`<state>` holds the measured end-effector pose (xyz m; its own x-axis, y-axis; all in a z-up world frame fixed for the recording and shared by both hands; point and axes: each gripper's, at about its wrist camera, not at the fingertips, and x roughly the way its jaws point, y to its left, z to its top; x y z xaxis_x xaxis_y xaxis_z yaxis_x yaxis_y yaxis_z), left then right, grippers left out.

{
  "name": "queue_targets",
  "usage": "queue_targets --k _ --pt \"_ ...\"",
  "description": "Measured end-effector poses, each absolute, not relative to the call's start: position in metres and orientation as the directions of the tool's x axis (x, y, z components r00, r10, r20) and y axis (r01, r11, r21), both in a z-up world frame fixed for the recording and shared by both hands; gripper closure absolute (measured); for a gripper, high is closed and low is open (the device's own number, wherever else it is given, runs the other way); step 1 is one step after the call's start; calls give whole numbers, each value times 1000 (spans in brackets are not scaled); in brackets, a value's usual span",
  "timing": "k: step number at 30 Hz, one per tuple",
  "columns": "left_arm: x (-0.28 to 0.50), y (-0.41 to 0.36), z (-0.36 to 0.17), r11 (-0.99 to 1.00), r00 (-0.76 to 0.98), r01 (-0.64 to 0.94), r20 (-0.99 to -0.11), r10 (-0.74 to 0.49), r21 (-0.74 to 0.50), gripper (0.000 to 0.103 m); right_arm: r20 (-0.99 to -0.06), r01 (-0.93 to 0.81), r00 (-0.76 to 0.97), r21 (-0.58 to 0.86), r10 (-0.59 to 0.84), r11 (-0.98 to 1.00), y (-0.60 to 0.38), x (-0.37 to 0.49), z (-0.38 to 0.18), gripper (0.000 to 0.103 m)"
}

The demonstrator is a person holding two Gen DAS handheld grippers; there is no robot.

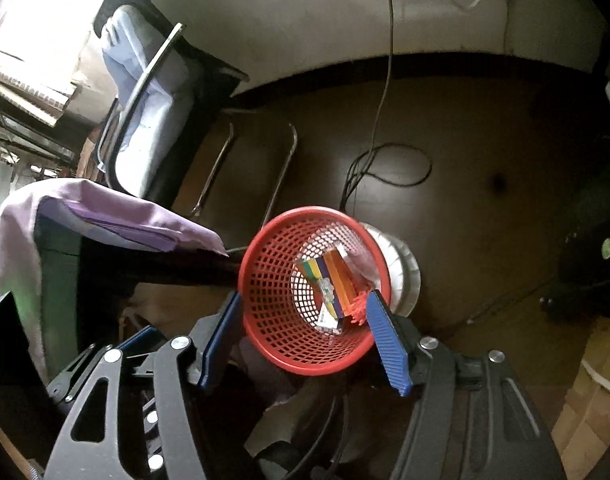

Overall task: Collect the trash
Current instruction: 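Raise both open tools from the basket and move them over the table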

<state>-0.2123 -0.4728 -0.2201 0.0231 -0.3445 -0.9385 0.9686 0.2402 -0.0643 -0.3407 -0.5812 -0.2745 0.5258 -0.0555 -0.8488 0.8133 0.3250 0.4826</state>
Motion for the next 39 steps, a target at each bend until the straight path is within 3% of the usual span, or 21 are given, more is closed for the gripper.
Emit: queue_targets --k 10,17,20,39 --pt "-213 -421 -124 250 79 967 -871 -486 -52 28 -798 774 578 467 -174 428 -558 -335 -177 28" --pt "-192 -373 -62 325 161 945 -815 -556 -36 28 -742 701 648 493 -171 516 -523 -306 -131 28" --pt "-179 -351 -42 368 227 930 -783 -580 -3 22 -720 666 675 502 -159 552 -505 -291 -116 27" --pt "-75 -249 26 574 402 819 -722 -563 8 18 -695 508 718 479 -45 716 -435 -204 -66 22"
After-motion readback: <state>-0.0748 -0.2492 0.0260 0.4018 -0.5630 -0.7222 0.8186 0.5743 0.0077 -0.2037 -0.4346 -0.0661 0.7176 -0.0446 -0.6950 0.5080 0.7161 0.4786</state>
